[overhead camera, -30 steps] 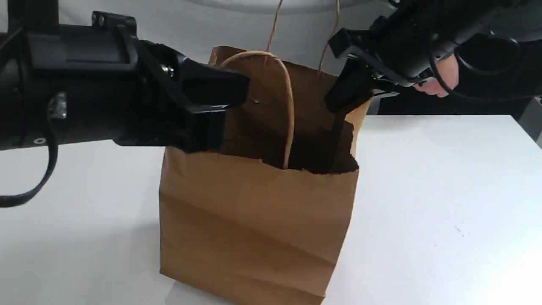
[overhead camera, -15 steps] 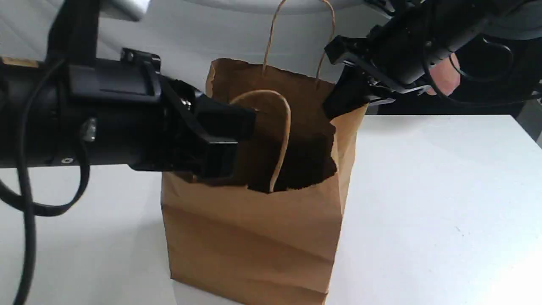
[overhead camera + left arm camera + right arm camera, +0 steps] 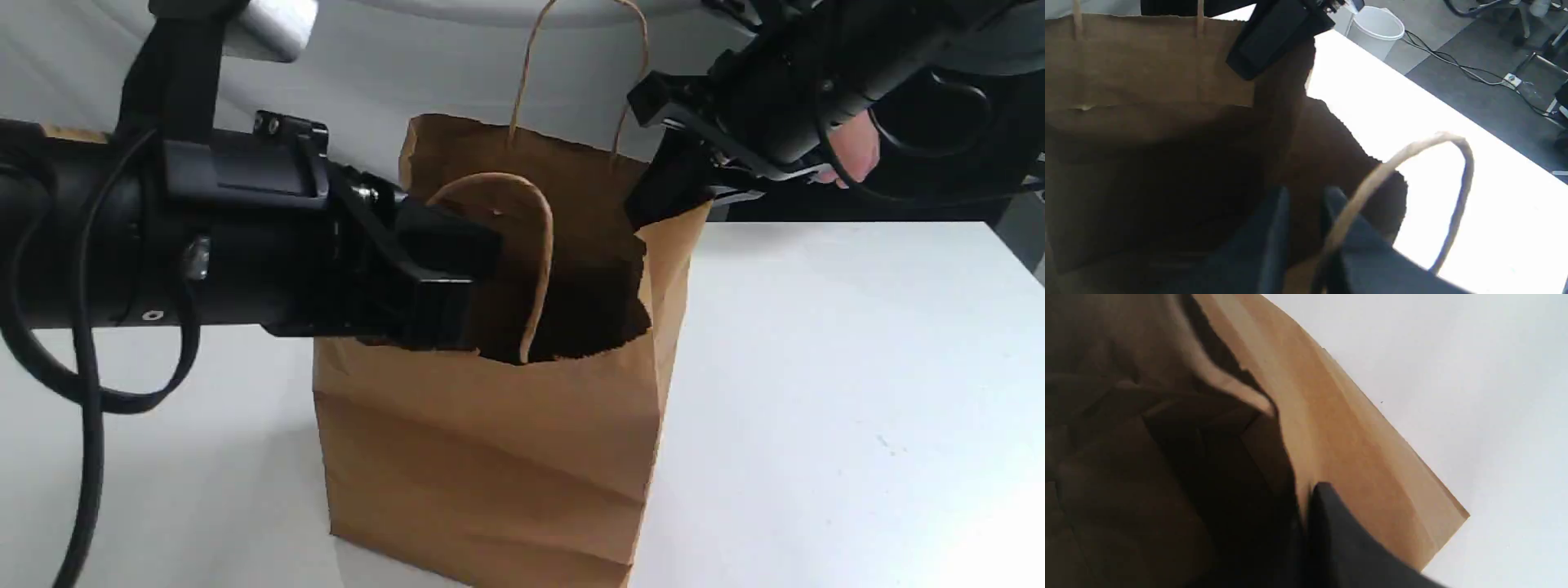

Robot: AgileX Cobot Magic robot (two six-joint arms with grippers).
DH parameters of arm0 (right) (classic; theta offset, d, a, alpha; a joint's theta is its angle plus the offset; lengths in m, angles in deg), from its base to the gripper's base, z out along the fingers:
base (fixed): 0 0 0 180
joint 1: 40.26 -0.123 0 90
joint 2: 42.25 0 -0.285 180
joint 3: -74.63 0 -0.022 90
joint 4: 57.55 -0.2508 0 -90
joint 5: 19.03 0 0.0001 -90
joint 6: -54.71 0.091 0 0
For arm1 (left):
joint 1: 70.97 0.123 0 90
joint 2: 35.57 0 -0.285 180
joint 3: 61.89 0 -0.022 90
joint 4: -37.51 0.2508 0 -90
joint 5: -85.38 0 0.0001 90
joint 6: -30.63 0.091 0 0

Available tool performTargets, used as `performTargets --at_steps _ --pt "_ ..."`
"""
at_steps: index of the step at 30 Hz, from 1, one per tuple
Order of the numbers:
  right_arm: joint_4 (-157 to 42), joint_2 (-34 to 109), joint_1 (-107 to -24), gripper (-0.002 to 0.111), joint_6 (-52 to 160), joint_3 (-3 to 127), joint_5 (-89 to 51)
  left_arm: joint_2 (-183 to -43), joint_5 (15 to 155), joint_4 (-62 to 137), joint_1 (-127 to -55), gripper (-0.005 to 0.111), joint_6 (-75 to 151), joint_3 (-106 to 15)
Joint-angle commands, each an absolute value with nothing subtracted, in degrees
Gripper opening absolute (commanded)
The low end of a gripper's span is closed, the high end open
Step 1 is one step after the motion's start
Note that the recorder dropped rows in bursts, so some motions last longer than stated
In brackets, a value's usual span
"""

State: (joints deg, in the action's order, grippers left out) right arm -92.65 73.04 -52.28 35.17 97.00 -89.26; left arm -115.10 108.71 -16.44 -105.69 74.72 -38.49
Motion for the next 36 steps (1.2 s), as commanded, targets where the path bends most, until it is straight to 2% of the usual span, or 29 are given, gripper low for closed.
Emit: performTargets --at_steps 1,3,4,14,21,26,30,33,36 --pt "-92.29 72.81 -52.27 0.0 35.21 97.22 -88.99 -115.31 108.77 -17.15 -105.54 0.042 74.1 -38.35" --pt "-92.29 72.81 -52.27 0.0 35.21 97.22 -88.99 -115.31 108.77 -17.45 -105.54 0.053 73.2 -38.35" --pt "-92.29 72.81 -52.27 0.0 35.21 97.22 -88.99 -115.31 108.77 -17.45 -105.54 0.055 72.23 -38.35" --pt "-92.29 72.81 -52.27 0.0 35.21 97.22 -88.99 -109.13 111.53 -12.51 -105.54 0.055 69.51 -38.35" --pt "-92.29 72.81 -52.27 0.0 35.21 97.22 -88.99 -101.7 120.21 3.88 -105.54 0.053 54.96 -38.35" --pt "-92.29 72.81 -52.27 0.0 35.21 97.22 -88.99 -96.91 125.58 10.28 -105.54 0.035 49.72 -38.24" --pt "-91.92 72.81 -52.27 0.0 35.21 97.22 -88.99 -93.29 126.27 10.51 -105.54 0.003 50.11 -38.24" --pt "-91.53 72.81 -52.27 0.006 35.21 97.22 -88.99 -91.24 126.27 10.72 -105.54 0.0 50.39 -38.24" --pt "-91.53 72.81 -52.27 0.021 35.21 97.22 -88.99 -90.37 126.27 10.72 -105.54 0.0 50.39 -38.24"
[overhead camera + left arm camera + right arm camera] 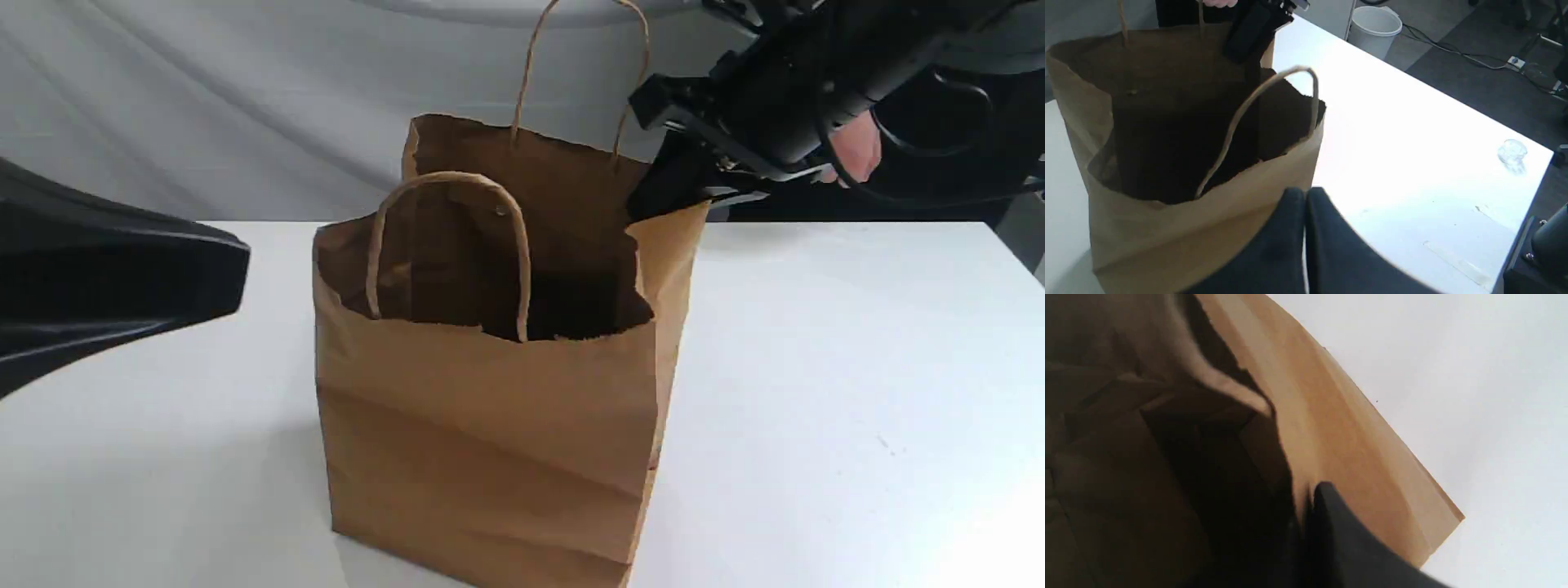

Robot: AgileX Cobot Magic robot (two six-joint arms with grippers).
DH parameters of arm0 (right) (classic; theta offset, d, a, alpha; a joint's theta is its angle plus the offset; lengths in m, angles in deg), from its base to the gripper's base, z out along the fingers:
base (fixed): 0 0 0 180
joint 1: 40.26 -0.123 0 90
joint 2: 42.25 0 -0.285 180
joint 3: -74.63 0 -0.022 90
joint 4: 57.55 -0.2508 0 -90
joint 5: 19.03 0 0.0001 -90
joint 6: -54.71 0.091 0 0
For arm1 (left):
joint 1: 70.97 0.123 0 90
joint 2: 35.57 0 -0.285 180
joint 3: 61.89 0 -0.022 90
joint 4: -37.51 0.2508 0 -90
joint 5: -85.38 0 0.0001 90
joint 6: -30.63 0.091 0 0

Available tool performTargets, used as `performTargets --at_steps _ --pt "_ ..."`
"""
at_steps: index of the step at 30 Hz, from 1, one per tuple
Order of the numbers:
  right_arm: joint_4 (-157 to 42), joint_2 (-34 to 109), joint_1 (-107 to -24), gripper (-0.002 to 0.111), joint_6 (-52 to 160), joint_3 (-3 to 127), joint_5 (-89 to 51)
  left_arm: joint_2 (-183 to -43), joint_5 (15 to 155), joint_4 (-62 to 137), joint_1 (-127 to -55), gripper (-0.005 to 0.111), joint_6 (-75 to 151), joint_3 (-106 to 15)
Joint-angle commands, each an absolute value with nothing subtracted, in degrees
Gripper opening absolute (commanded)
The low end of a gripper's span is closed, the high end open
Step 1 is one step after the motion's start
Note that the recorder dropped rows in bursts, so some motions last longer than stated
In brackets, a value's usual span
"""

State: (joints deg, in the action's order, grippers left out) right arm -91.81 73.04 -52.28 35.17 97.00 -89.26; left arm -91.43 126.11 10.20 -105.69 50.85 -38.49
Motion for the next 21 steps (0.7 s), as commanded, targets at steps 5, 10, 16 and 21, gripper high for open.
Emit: performTargets --at_steps 5,10,16,21 --pt "-91.53 72.81 -52.27 0.048 35.21 97.22 -88.99 -90.05 126.69 10.72 -105.54 0.0 50.16 -38.24" --pt "-91.53 72.31 -52.27 0.055 35.21 97.22 -88.99 -90.05 127.69 10.72 -105.54 0.0 50.16 -38.24" --pt "-91.53 70.57 -52.27 0.055 35.21 97.28 -88.99 -90.05 127.69 10.72 -105.54 0.0 50.16 -38.24" --pt "-90.23 68.91 -52.27 0.055 35.21 100.2 -88.99 -90.05 127.8 11.34 -105.54 0.0 50.16 -38.24"
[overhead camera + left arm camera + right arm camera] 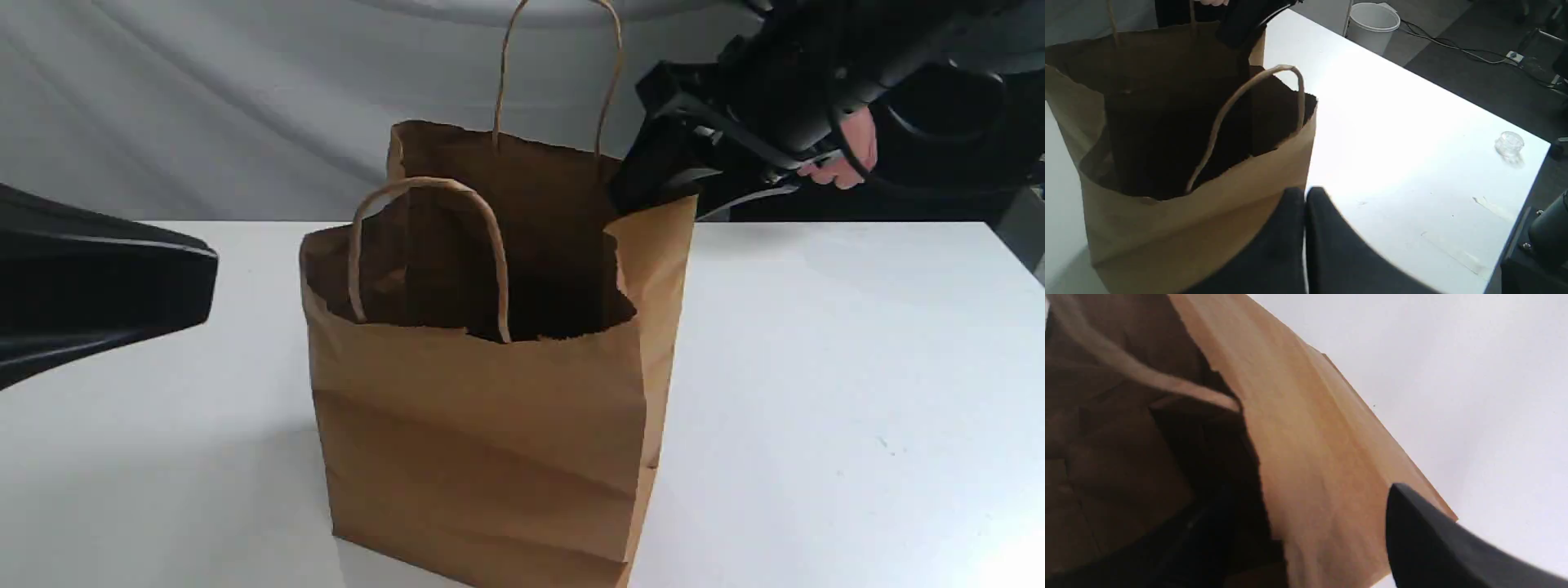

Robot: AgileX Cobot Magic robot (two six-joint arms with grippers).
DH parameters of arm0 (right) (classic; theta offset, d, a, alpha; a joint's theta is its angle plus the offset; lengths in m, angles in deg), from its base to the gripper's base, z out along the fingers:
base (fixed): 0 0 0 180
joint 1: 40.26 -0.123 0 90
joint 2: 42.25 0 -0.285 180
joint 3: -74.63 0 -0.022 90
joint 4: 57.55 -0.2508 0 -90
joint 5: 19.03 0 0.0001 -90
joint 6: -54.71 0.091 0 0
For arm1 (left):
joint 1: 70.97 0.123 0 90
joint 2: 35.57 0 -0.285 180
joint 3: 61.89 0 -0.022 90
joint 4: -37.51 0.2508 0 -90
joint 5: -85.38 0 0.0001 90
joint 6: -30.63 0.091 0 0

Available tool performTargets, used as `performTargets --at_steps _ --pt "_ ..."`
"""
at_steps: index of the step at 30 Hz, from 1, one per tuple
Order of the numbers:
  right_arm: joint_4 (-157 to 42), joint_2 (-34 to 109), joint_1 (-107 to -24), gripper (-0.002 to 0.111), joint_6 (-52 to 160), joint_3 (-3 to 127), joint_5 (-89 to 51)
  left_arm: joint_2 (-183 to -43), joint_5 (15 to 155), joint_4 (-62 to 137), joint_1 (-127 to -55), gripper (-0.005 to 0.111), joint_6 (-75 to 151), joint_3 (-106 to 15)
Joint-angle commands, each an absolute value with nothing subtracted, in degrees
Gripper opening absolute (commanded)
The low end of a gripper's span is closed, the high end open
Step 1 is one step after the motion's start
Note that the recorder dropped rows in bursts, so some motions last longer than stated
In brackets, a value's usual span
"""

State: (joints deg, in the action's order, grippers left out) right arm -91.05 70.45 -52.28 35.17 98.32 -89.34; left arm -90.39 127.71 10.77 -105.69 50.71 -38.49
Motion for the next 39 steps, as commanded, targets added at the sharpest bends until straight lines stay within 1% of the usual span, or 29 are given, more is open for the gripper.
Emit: performTargets --at_steps 1,3,5,7,9,10,12,13,17,20,24,27,31,34,39 --pt "-90.03 68.38 -52.27 0.055 35.21 100.65 -88.99 -90.05 127.8 11.34 -105.54 0.0 50.16 -38.24" --pt "-90.16 66.74 -52.27 0.054 35.21 100.83 -88.99 -90.05 127.8 11.35 -105.54 0.0 50.26 -38.24" --pt "-89.59 65.13 -52.27 0.05 35.09 100.83 -88.99 -90.05 127.8 11.56 -105.54 0.0 50.27 -38.24" --pt "-88.48 63.34 -52.27 0.039 35.09 100.83 -88.99 -90.05 127.8 11.84 -105.54 0.0 50.27 -38.24" --pt "-87.09 61.63 -52.27 0.026 35.09 100.83 -88.99 -90.05 127.8 12.91 -105.54 0.0 50.14 -38.24" --pt "-85.86 60.44 -52.27 0.017 35.09 100.39 -88.99 -90.05 127.8 13.25 -105.54 0.0 50.13 -38.24" --pt "-84.52 58.72 -52.27 0.003 34.07 99.51 -88.99 -89.95 127.8 13.49 -105.54 0.0 49.9 -38.24" --pt "-84.26 57.92 -52.27 0.0 33.52 99.0 -88.99 -89.77 127.65 13.49 -105.54 0.0 49.61 -38.24" --pt "-82.07 53.49 -52.27 0.0 33.19 94.36 -88.96 -87.41 124.92 14.59 -105.54 0.0 48.62 -38.24" --pt "-82.66 48.19 -52.27 0.0 32.12 87.73 -79.53 -83.45 121.7 18.32 -105.54 0.0 46.32 -38.24" --pt "-85.42 40.18 -52.27 0.0 27.89 77.61 -66.11 -78.25 119.93 27.93 -105.54 0.0 36.78 -37.34" --pt "-88.78 33.13 -52.27 0.0 24.24 68.58 -56.22 -73.53 115.0 36.04 -105.54 0.0 28.89 -32.9" --pt "-95.59 24.46 -52.27 0.0 16.81 56.63 -43.98 -67.01 102.83 41.35 -105.54 0.0 21.29 -23.04" --pt "-98.01 19.78 -52.27 0.0 15.46 49.94 -39.93 -63.71 96.06 41.68 -105.54 0.0 20.29 -16.79" --pt "-99.1 13.7 -52.27 0.0 15.46 40.32 -38.03 -62.12 90.9 41.68 -105.54 0.0 20.29 -10.39"
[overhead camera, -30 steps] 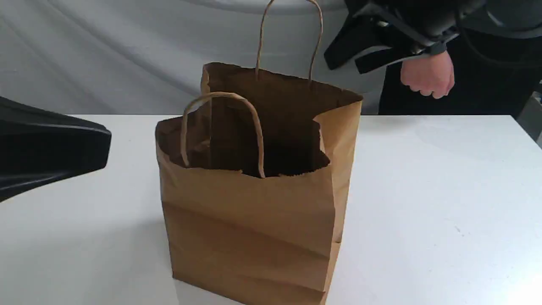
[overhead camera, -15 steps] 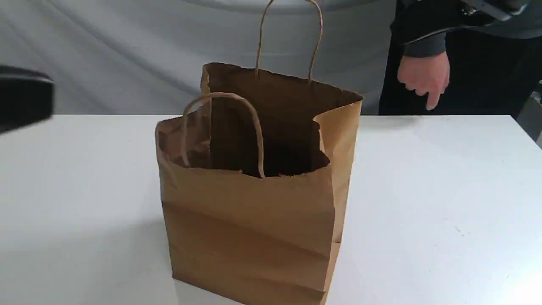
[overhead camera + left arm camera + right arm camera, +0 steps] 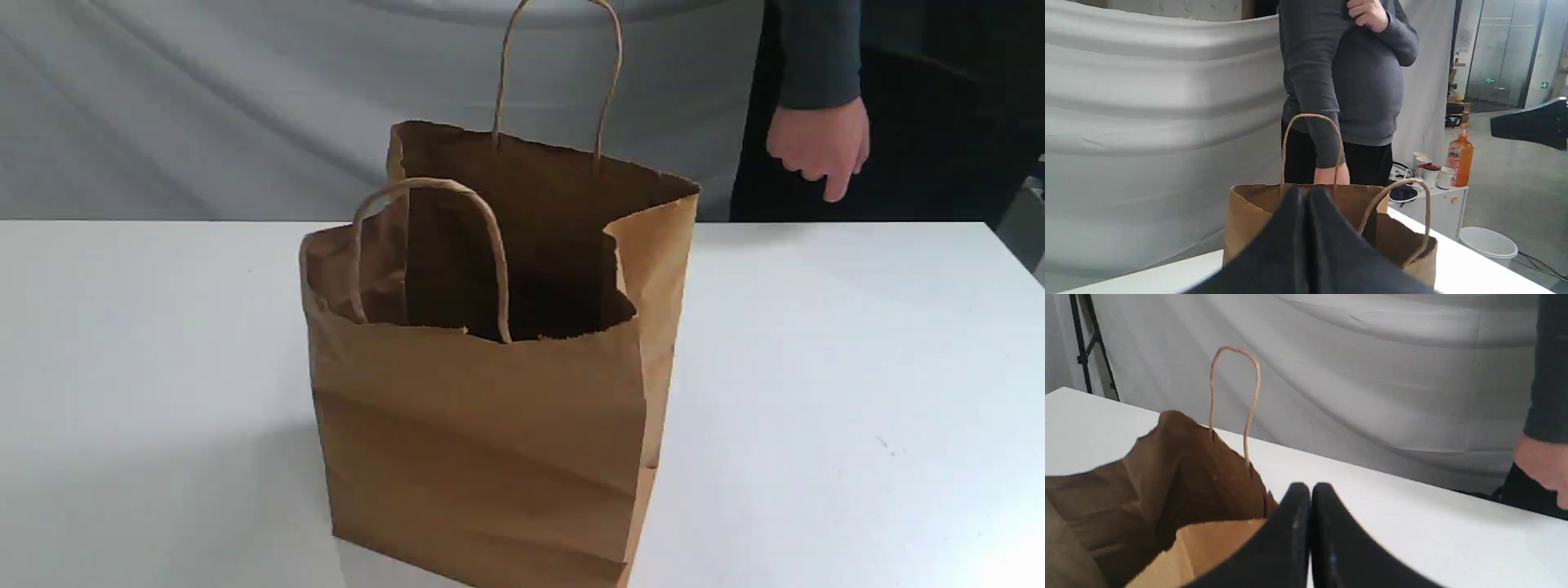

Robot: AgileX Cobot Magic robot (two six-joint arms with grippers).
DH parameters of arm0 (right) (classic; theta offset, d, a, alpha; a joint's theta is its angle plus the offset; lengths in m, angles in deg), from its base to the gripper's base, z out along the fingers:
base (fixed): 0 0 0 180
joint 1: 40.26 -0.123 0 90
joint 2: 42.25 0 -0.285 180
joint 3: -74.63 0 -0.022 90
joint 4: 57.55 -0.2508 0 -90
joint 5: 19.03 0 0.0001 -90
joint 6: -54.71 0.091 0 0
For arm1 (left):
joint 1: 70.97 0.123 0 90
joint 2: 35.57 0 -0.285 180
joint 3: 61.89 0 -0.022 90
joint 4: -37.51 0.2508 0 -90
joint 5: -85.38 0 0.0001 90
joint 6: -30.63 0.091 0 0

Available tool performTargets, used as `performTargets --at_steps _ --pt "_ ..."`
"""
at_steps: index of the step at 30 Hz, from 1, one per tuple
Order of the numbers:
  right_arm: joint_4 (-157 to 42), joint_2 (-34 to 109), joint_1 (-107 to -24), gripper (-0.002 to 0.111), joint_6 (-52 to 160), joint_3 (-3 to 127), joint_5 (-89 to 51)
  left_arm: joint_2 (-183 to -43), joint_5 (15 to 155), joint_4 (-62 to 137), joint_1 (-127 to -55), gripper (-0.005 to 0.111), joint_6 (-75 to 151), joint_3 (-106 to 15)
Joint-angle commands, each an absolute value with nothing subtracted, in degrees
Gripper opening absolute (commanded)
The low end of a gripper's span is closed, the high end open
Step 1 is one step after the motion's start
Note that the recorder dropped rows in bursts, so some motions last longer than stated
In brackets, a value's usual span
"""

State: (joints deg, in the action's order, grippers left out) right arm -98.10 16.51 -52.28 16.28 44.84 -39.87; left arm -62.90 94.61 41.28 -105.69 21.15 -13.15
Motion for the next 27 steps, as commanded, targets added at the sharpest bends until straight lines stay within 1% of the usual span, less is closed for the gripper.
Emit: performTargets --at_steps 1,4,11,27 --pt "-99.1 13.05 -52.27 0.0 15.46 39.35 -38.03 -62.12 90.77 41.68 -105.54 0.0 20.29 -9.83" --pt "-99.47 11.49 -52.27 0.0 15.89 37.26 -38.03 -62.12 90.77 41.68 -105.54 0.0 20.29 -8.94" --pt "-99.47 11.18 -52.27 0.0 16.18 37.26 -41.16 -62.0 91.42 41.37 -105.54 0.0 20.29 -8.92" --pt "-99.47 11.18 -52.27 0.0 16.18 37.26 -41.24 -62.0 91.42 41.37 -105.54 0.0 20.29 -8.92"
